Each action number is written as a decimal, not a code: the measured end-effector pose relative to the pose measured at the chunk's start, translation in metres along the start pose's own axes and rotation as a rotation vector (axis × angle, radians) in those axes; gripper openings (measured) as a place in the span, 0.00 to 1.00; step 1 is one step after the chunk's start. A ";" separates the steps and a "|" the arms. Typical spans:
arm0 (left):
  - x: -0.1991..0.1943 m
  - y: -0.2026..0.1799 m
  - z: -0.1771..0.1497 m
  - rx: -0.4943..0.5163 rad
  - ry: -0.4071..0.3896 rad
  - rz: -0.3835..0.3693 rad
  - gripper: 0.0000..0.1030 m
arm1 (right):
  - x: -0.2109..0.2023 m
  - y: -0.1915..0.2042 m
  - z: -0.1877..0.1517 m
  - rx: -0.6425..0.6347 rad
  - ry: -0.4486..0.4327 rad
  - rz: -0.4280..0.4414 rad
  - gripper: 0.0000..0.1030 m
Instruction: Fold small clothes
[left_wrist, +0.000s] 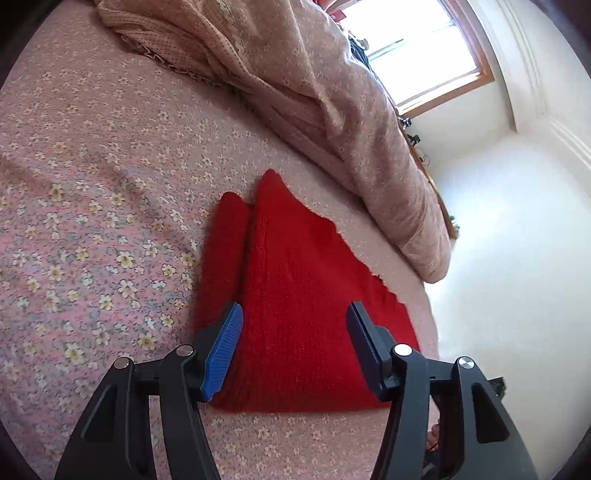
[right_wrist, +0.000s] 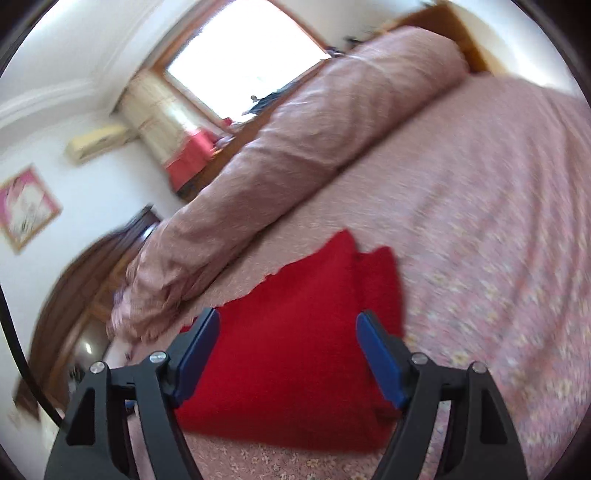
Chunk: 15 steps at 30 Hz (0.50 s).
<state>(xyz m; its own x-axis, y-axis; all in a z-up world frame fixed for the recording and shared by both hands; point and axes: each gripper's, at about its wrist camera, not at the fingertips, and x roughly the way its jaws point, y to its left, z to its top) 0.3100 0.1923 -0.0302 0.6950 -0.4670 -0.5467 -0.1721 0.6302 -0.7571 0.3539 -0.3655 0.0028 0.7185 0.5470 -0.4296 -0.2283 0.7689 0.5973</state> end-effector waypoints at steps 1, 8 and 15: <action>0.002 0.002 -0.001 -0.006 0.008 -0.004 0.50 | 0.002 0.002 -0.002 -0.020 0.016 -0.004 0.76; 0.022 0.005 -0.001 -0.034 0.044 0.023 0.50 | 0.009 -0.014 -0.002 0.070 0.061 0.021 0.74; 0.036 0.000 -0.001 0.001 0.039 0.064 0.50 | 0.006 -0.054 0.009 0.291 0.070 0.161 0.74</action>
<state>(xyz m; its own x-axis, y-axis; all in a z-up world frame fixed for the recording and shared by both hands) 0.3339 0.1747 -0.0498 0.6548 -0.4500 -0.6072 -0.2140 0.6601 -0.7200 0.3766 -0.4065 -0.0263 0.6394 0.6828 -0.3535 -0.1306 0.5496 0.8252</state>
